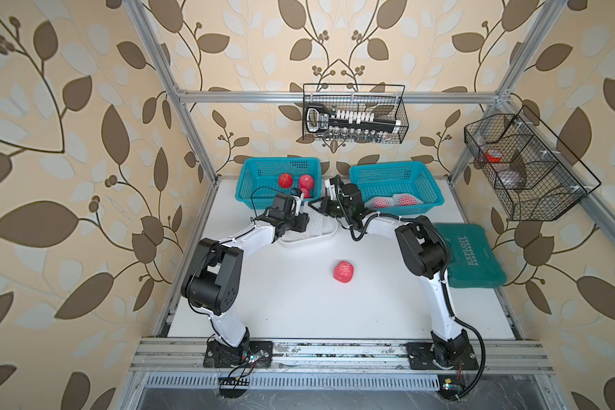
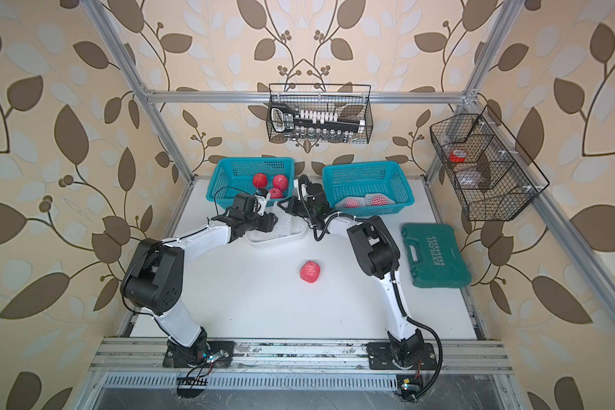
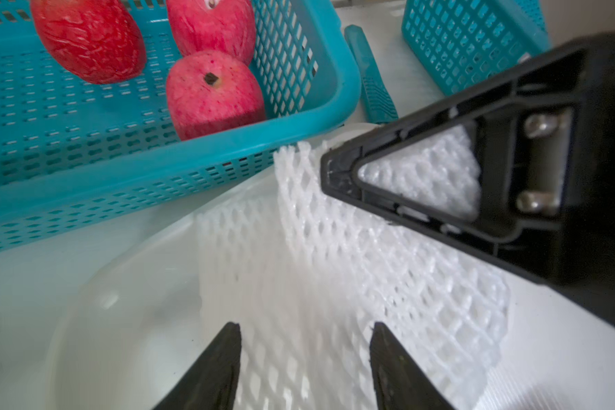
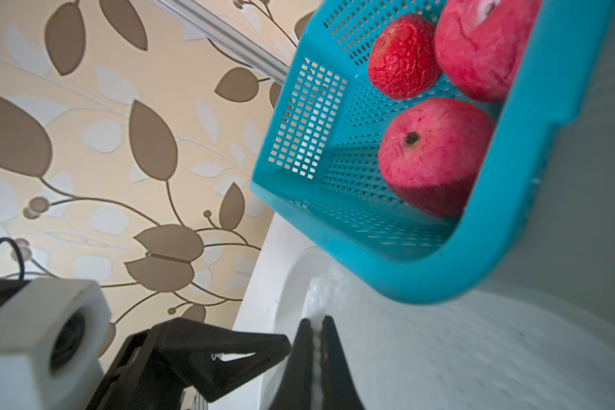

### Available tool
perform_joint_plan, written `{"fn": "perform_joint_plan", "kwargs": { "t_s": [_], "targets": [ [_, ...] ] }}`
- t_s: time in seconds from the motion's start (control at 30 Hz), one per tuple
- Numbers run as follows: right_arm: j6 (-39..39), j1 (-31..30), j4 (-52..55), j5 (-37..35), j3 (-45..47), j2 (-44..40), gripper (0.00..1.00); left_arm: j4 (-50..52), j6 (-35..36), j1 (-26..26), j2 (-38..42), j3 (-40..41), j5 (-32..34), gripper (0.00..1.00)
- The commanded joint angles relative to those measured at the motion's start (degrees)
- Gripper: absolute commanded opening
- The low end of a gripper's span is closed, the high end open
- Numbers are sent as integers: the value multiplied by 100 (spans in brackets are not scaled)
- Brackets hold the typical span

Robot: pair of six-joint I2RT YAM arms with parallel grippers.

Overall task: Remove foam nets from apples
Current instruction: Place the foam net into the storage box.

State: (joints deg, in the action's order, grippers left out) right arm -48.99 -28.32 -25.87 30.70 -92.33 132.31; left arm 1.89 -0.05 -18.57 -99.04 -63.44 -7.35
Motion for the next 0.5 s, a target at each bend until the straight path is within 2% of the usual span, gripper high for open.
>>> {"fn": "perform_joint_plan", "kwargs": {
  "t_s": [0.0, 0.07, 0.17, 0.33, 0.4, 0.47],
  "targets": [
    [191, 5, 143, -228, 91, -137, 10, -8, 224, -146, 37, -290, 66, 60],
    [270, -5, 236, -287, 114, -169, 13, 8, 221, -156, 50, -339, -1, 60],
    [342, 19, 345, -388, 146, -206, 28, -37, 231, -178, 55, -359, -116, 60],
    [359, 45, 146, -305, 324, -433, 35, 31, 238, -183, -142, -432, -46, 60],
    [437, 54, 215, -359, 392, -600, 50, -4, 243, -191, -196, -424, -29, 60],
    [540, 59, 225, -424, 477, -796, 52, -18, 253, -203, -250, -441, -19, 60]
  ]
}}
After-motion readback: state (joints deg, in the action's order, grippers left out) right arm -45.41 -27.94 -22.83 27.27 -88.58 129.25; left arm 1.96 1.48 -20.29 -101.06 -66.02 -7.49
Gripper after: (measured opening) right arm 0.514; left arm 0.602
